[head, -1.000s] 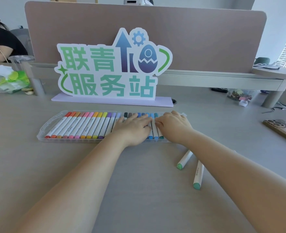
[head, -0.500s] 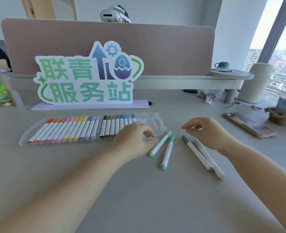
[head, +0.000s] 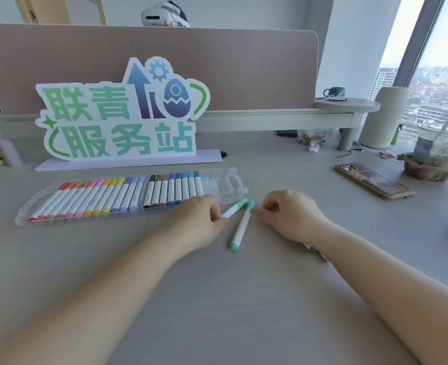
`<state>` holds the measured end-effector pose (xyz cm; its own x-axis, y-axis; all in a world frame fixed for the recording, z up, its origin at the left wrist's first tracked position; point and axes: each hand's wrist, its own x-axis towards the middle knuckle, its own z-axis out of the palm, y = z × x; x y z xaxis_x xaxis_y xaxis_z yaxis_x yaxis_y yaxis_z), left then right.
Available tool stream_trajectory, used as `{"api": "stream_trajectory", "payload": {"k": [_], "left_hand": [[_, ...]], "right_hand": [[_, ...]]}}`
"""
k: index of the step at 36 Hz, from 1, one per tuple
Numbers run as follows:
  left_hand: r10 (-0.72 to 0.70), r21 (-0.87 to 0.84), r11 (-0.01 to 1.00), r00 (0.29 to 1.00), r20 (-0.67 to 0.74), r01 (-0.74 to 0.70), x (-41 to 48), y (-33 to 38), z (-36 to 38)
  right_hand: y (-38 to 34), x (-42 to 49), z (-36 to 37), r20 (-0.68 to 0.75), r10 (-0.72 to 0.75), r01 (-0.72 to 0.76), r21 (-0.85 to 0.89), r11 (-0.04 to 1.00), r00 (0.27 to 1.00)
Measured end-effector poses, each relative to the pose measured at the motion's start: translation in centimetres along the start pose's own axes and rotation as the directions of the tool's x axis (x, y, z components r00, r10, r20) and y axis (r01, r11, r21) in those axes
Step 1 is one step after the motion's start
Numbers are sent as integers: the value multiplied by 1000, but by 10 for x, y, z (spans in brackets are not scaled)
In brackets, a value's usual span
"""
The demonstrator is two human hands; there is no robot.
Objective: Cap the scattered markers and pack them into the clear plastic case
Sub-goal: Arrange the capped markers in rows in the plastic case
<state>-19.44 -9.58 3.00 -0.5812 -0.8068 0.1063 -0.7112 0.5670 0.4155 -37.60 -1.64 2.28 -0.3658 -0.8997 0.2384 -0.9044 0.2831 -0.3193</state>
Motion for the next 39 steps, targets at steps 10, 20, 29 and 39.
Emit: {"api": "stream_trajectory", "payload": {"k": [10, 20, 29, 39], "left_hand": [[-41, 67, 997, 995, 92, 35, 0, -7, -19], [-51, -72, 995, 986, 161, 63, 6, -19, -27], [-101, -397, 912, 994, 34, 107, 16, -38, -39], [-245, -629, 777, 917, -314, -7, 38, -58, -26]], "right_hand": [[-21, -2, 1, -11, 36, -38, -166, 985, 999], [-18, -9, -7, -15, 57, -59, -212, 976, 998], [-10, 5, -15, 56, 148, -158, 265, 951, 987], [-52, 74, 25, 68, 172, -184, 442, 878, 983]]}}
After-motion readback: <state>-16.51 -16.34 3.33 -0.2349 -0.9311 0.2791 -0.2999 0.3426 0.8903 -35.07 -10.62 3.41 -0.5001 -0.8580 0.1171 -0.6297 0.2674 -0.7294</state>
